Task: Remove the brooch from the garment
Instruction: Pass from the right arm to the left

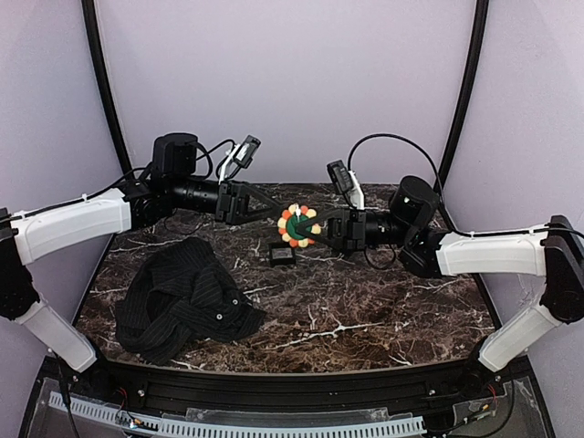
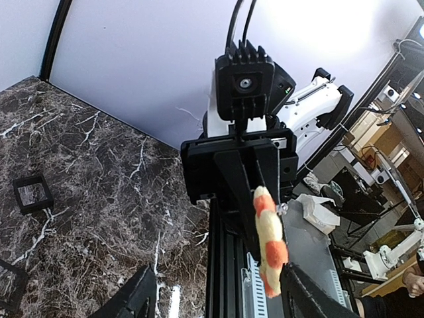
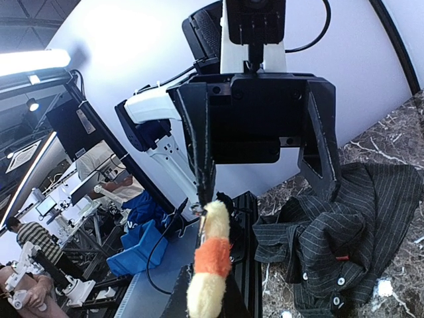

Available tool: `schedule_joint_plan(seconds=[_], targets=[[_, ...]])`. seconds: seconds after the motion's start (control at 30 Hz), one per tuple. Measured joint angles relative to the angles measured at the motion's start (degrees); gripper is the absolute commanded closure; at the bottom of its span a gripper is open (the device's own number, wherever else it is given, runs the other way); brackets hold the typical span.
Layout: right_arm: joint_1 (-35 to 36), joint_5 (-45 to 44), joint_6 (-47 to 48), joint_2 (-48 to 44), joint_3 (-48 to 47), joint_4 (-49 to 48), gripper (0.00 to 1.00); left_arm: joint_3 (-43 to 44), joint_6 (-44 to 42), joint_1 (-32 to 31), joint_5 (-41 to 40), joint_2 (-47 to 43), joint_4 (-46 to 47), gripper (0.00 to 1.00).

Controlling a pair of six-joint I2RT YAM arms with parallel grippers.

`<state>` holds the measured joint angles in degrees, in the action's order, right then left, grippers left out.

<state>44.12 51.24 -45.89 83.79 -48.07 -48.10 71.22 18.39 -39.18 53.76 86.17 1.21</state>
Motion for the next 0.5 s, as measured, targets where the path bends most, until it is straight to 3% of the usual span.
schedule_joint_plan(seconds=[0.3, 0.37, 0.5], targets=[[0.0, 1.7, -0.5, 1.1, -0.3, 0.1, 1.0, 1.4, -0.9, -1.3, 2.1, 1.3, -1.6, 0.37], [0.0, 1.7, -0.5, 1.1, -0.7, 0.1, 1.0, 2.1, -1.5, -1.7, 2.4, 1.7, -2.4, 0.43], [0.0, 1.7, -0.5, 1.1, -1.0, 0.1, 1.0, 3.0, -2.3, -2.0, 3.1, 2.4, -3.2, 0.69]])
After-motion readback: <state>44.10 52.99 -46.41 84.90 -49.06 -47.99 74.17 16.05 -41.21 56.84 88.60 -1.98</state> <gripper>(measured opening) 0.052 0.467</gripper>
